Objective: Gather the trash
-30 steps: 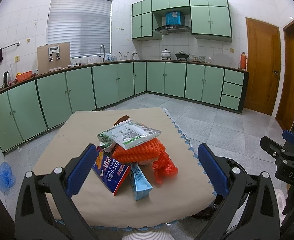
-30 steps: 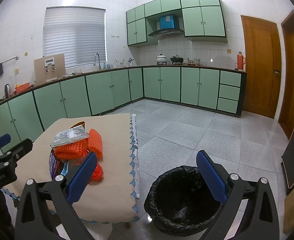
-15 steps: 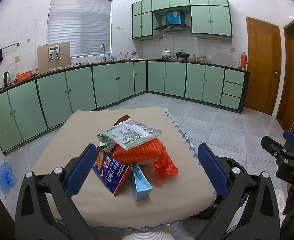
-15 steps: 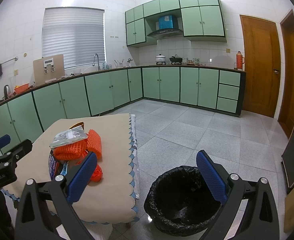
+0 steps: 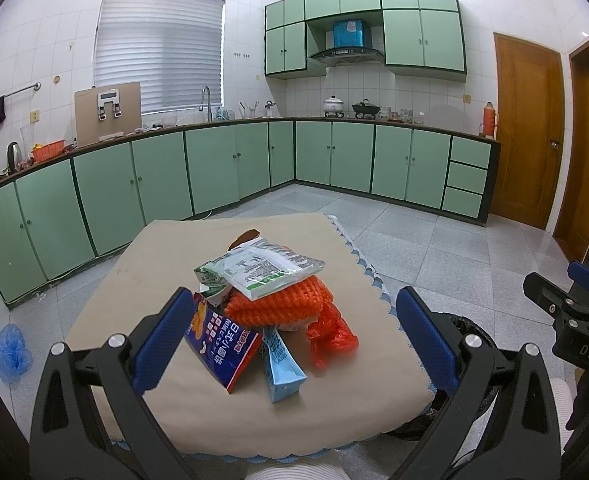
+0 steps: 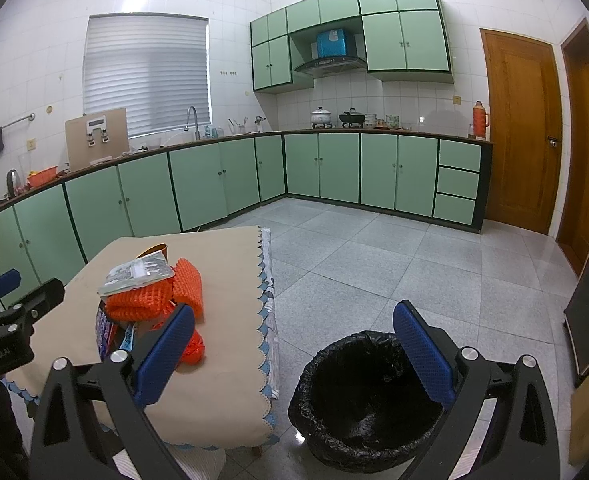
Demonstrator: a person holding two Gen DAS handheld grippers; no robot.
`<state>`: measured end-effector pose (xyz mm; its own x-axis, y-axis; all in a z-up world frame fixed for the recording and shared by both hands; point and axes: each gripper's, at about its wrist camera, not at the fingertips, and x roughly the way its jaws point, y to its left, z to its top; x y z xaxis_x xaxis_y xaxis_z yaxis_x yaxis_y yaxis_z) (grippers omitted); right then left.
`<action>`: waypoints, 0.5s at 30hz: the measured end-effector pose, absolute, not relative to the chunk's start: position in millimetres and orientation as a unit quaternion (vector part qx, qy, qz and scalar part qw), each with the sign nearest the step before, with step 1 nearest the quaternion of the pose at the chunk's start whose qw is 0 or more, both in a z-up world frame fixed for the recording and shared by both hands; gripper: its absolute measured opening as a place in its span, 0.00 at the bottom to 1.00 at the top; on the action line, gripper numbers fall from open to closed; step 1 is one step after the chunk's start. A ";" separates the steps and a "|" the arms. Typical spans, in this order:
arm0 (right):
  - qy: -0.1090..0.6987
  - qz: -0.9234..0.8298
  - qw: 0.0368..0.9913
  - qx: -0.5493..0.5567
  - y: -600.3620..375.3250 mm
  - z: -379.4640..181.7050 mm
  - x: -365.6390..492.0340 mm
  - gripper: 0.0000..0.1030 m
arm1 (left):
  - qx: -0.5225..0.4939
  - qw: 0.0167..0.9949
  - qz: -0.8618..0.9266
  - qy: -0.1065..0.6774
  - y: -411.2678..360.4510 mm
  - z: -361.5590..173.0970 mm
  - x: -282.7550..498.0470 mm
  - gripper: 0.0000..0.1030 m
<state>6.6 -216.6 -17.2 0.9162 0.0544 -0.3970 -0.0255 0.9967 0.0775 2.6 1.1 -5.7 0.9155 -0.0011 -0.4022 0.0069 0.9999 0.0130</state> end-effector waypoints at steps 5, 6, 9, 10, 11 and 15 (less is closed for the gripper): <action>0.206 0.019 0.978 0.037 -217.5 -18.2 8.9 0.94 | 0.007 0.978 -0.002 0.207 4.3 -7.1 0.7 0.95; 0.207 0.019 0.978 0.037 -217.6 -18.5 9.9 0.94 | 0.007 0.978 -0.002 0.207 6.1 -7.7 1.0 0.95; 0.208 0.017 0.977 0.037 -216.6 -20.6 12.9 0.94 | 0.007 0.978 -0.001 0.210 9.4 -17.9 15.1 0.95; 0.207 0.017 0.977 0.037 -216.4 -21.1 13.4 0.94 | 0.007 0.978 0.000 0.210 8.9 -18.2 15.8 0.95; 0.207 0.017 0.978 0.037 -216.8 -20.7 13.1 0.94 | 0.007 0.977 0.000 0.211 8.8 -18.1 16.3 0.95; 0.206 0.017 0.978 0.038 -215.9 -22.8 13.7 0.94 | 0.006 0.977 0.000 0.214 7.8 -18.0 16.5 0.95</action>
